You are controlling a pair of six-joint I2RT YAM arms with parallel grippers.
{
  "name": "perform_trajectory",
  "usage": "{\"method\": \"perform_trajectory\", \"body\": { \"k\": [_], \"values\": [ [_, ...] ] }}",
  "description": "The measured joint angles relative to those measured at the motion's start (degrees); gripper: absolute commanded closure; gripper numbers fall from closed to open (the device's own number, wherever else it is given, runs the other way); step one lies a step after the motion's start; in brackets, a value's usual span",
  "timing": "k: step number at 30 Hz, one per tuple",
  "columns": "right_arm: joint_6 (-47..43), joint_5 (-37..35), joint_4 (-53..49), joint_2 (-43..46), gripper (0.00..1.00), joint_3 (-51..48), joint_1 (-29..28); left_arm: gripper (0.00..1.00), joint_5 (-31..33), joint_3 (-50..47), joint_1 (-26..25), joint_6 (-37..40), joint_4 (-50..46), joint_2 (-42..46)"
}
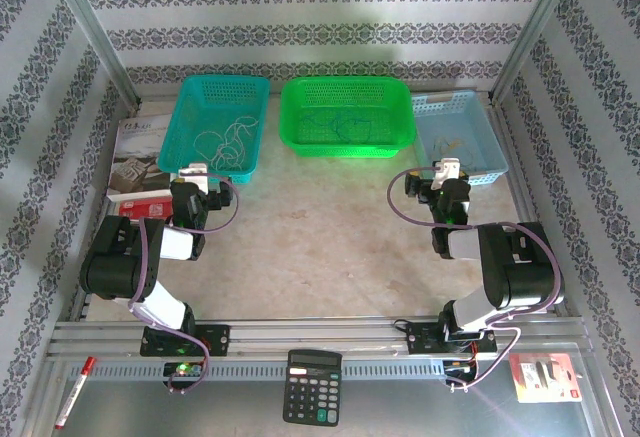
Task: Untangle the cables
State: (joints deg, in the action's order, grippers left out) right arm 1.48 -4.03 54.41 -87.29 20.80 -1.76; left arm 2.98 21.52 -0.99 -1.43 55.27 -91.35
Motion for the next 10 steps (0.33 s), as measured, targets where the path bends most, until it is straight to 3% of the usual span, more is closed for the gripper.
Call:
{"method": "perform_trajectory", "body": {
  "k": [10],
  "values": [
    [0.07, 1.09, -0.87, -0.02, 0.02, 0.11, 0.92, 0.00, 0.00, 0.02, 0.00, 0.00, -0.02, 0.00]
  ]
}}
